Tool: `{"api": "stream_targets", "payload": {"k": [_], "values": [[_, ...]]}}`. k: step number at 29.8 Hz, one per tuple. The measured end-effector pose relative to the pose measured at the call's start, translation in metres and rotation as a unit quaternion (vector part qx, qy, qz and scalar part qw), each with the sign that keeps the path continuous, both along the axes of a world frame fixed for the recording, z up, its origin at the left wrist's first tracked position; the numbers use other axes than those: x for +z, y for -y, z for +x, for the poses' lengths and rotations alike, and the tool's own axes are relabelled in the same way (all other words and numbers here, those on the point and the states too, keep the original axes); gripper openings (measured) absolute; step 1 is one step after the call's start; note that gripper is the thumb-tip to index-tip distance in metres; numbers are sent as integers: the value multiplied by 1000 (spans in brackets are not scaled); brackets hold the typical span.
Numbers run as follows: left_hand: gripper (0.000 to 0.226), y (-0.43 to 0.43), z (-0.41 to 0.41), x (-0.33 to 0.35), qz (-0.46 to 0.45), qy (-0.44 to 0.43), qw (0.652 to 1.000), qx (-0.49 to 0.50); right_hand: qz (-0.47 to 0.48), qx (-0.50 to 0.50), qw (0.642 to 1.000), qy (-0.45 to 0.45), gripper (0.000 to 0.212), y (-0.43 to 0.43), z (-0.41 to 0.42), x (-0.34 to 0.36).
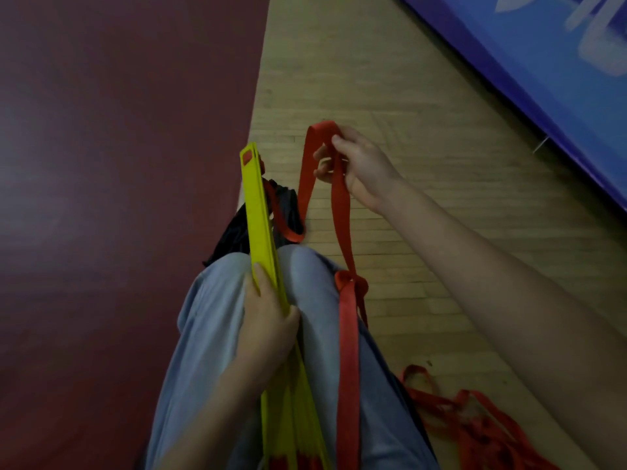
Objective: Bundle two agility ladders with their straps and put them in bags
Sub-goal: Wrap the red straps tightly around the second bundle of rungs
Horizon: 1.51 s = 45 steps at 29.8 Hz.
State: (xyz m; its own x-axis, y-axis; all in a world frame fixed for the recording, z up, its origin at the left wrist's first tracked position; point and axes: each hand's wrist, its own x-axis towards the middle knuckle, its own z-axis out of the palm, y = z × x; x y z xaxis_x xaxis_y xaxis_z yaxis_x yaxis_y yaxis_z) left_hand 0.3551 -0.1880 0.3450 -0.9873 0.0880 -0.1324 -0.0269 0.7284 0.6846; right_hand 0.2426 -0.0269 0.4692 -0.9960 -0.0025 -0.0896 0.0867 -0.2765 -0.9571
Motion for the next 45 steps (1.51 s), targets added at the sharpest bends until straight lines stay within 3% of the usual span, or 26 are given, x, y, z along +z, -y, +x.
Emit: {"api": "stream_targets", "payload": {"k": [3,6,8,12,14,15,17,19,20,22,24,25,27,29,31,33,35,36,37,39,41,42,45], "values": [[65,-1,-4,1,-191,-204,958,-71,-1,-7,1000,-15,25,-4,0,2],[81,-21,1,18,-161,-122,965,-169,-30,-9,999,-26,23,-6,2,5],[83,-39,3,26,-204,-95,958,-180,-48,-17,998,-33,22,-6,5,2],[49,-64,-8,30,-329,-82,923,-183,-122,-48,991,-20,23,-15,16,-16],[38,-68,-15,28,-335,-111,917,-189,-120,-65,991,6,20,-24,23,-26],[35,-66,-15,27,-311,-124,924,-182,-94,-69,993,27,19,-29,27,-32],[36,-60,-19,25,-204,-127,959,-150,-8,-48,995,86,44,-36,37,-49],[30,-49,-23,26,-19,-62,993,-94,110,26,983,146,69,-43,50,-67],[31,-45,-24,30,96,-5,993,-62,184,89,965,161,72,-47,58,-72],[34,-37,-28,39,300,83,950,40,342,225,901,143,62,-51,70,-81],[30,-30,-29,49,464,198,852,138,423,290,853,93,44,-54,76,-86],[28,-26,-28,54,526,231,806,143,440,292,845,83,38,-55,78,-89],[34,-14,-29,56,574,225,780,111,481,284,825,85,28,-59,79,-92],[46,-4,-24,55,570,209,792,54,517,283,800,115,15,-68,78,-91],[47,3,-22,54,535,212,818,30,504,275,810,121,14,-73,79,-86],[36,4,-28,51,440,193,877,11,461,256,844,99,11,-70,80,-74],[14,-1,-36,56,285,134,949,-18,429,260,861,87,10,-65,82,-61],[37,-5,-38,58,224,105,968,-51,422,270,862,82,10,-60,82,-53],[57,-9,-40,60,207,82,971,-87,423,280,859,72,9,-57,80,-46],[66,-22,-39,76,252,85,955,-131,429,285,856,45,5,-50,77,-35],[60,-35,-39,84,271,108,945,-146,415,271,868,21,13,-47,74,-29],[57,-38,-41,85,236,97,956,-142,410,260,874,22,20,-47,73,-28],[21,-37,-45,82,96,-38,979,-174,400,251,879,66,16,-55,77,-32]]}}
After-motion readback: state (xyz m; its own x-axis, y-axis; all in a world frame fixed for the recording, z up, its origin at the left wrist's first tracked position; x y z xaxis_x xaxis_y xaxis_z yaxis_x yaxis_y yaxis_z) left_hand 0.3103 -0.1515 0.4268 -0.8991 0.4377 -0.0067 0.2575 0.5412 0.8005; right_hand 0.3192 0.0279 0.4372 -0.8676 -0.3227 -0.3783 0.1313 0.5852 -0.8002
